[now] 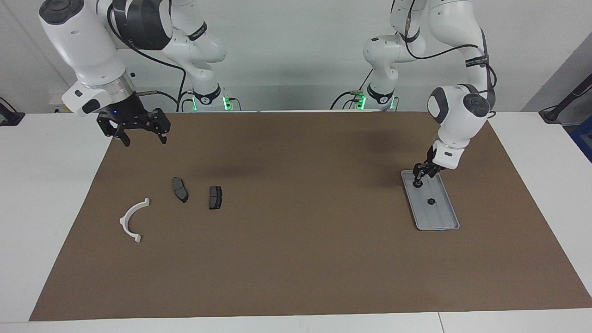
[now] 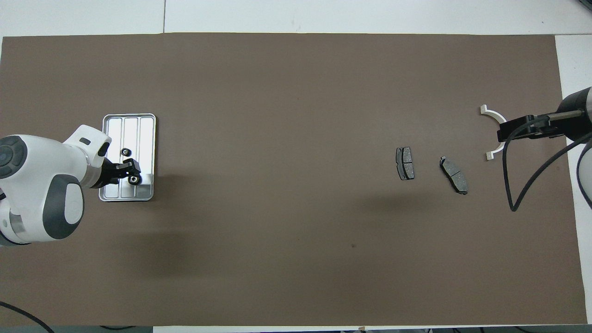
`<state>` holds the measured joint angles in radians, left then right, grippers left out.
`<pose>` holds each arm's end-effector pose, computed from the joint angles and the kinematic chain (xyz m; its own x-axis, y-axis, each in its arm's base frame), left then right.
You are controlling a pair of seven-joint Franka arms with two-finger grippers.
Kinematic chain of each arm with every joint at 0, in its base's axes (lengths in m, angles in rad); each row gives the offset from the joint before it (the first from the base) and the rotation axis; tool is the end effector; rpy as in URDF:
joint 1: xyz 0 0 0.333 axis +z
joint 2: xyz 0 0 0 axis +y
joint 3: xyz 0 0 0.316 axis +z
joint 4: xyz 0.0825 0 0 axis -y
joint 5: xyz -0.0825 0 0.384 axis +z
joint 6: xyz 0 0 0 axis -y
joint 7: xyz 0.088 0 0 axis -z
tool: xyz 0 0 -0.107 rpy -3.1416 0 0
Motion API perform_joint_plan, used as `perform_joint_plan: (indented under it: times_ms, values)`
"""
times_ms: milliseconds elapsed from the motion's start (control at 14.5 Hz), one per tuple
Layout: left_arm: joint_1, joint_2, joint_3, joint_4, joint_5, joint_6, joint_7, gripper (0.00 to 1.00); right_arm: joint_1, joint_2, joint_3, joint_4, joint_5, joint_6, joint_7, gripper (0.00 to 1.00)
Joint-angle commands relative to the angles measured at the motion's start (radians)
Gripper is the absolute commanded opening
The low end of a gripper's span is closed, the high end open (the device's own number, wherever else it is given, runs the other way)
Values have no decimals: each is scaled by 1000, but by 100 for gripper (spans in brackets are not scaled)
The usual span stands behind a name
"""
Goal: Place bearing gear from tray to pile
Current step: 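Grasp the dark gear in the tray with the left gripper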
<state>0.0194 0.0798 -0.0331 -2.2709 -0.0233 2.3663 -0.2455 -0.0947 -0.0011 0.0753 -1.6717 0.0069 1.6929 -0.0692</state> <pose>0.5281 -0.0075 0.3245 0.9692 0.2460 0.0103 0.2457 -0.9691 0.0224 0.5627 -0.0102 0.5879 0.9985 0.0489 0.0227 0.0491 -0.9988 -0.0052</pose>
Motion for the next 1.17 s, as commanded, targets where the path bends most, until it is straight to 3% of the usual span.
perform_joint_plan:
  times_ms: [0, 1103]
  values:
    - [2, 20, 1, -10, 14, 42, -9, 63, -10, -28, 3, -37, 7, 28, -37, 100]
    - [-7, 46, 1, -10, 14, 62, -8, 60, -20, -34, 3, -62, 7, 36, -83, 100]
